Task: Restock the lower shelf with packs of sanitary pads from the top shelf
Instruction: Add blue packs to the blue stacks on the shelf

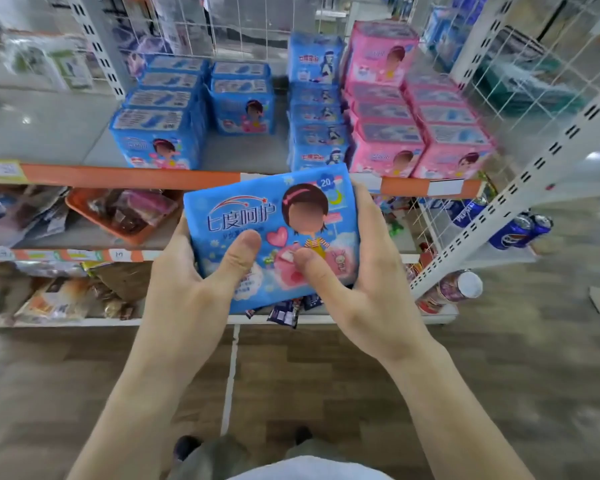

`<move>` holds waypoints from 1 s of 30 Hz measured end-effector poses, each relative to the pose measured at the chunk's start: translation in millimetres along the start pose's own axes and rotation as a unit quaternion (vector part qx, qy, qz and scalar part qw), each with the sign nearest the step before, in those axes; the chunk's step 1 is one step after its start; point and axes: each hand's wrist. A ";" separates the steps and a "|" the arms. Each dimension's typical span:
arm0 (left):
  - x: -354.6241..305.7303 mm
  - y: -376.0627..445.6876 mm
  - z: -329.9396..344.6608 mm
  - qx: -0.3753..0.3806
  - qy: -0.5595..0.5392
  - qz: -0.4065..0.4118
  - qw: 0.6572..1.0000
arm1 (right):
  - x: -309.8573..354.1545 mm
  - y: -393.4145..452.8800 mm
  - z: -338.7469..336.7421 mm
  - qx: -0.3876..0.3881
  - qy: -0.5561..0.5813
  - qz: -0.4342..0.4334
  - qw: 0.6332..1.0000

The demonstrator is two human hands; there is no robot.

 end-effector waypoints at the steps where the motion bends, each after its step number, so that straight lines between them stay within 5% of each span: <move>1: 0.1 -0.3 1.9 -0.001 0.002 0.001 1.000 | -1.0 0.0 -1.0 0.002 0.008 0.002 1.000; 19: 8.7 60.9 -84.9 0.007 0.025 -0.024 0.999 | -10.9 77.2 71.2 0.013 0.032 0.030 0.999; 30: -5.9 114.3 -150.6 0.043 0.089 0.001 0.995 | -11.8 127.6 135.3 -0.077 0.122 0.067 0.987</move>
Point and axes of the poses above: each hand's wrist, its own y-axis towards the middle knuckle, its own z-axis out of the palm, x = y × z, and after that the axes turned 11 degrees about x, right-handed
